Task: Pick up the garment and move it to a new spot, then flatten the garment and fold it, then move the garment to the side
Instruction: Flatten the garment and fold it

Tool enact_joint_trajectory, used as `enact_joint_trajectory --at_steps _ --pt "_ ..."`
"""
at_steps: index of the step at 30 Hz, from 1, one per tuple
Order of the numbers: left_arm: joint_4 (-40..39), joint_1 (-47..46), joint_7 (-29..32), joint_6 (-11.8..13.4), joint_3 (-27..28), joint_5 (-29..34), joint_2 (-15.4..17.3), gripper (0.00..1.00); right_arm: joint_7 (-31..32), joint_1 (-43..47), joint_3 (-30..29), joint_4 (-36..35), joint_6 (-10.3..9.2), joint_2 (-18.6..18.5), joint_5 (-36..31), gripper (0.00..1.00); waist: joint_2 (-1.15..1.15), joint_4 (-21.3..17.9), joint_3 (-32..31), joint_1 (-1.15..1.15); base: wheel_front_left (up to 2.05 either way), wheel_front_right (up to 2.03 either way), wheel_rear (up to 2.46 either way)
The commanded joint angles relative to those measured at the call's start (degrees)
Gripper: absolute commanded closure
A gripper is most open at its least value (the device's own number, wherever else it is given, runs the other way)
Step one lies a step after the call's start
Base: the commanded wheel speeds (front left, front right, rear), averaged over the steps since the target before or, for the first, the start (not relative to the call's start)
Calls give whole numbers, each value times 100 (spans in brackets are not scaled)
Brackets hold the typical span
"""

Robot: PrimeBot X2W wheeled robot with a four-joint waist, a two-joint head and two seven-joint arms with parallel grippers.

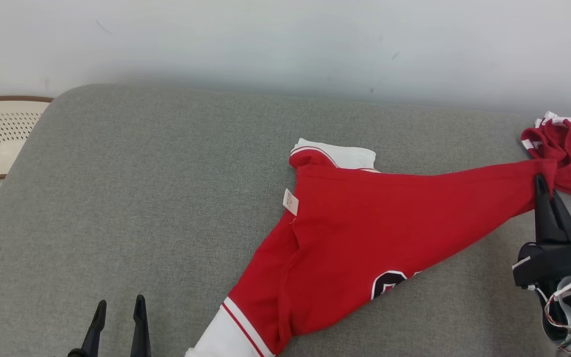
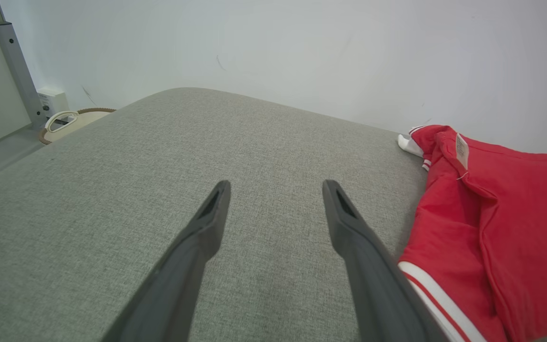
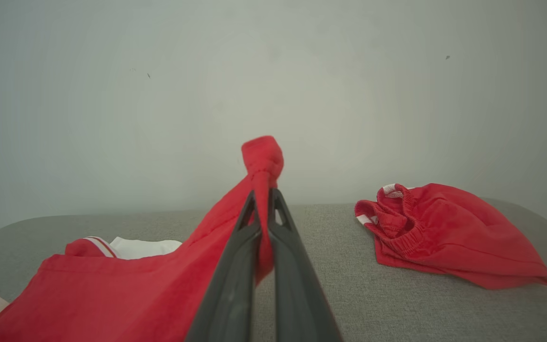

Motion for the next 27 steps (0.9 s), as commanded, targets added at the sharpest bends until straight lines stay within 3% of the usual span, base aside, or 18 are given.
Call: enact_joint_trajectory --at_steps 1,16,17,18,19,27 --pt "10 51 -30 3 17 -48 0 0 -8 125 -69 -45 -4 -29 -64 100 0 1 3 0 0 0 0" --pt "17 -33 -30 -11 19 -28 0 0 259 467 -820 -165 -4 71 -622 98 0 5 87 0 0 0 0" --pt "23 -39 -30 -14 11 -28 0 0 303 463 -832 -154 -4 93 -666 64 0 5 91 0 0 0 0" --pt "27 -41 -30 -9 -4 -29 0 0 324 458 -846 -139 -4 109 -709 11 0 5 95 0 0 0 0" --pt "30 -42 -30 -3 -14 -31 0 0 341 453 -866 -128 -4 124 -749 0 0 7 98 0 0 0 0" --pt "33 -43 -30 -2 -2 -17 0 0 246 395 -1084 -198 -4 255 -1100 0 0 2 111 0 0 0 0"
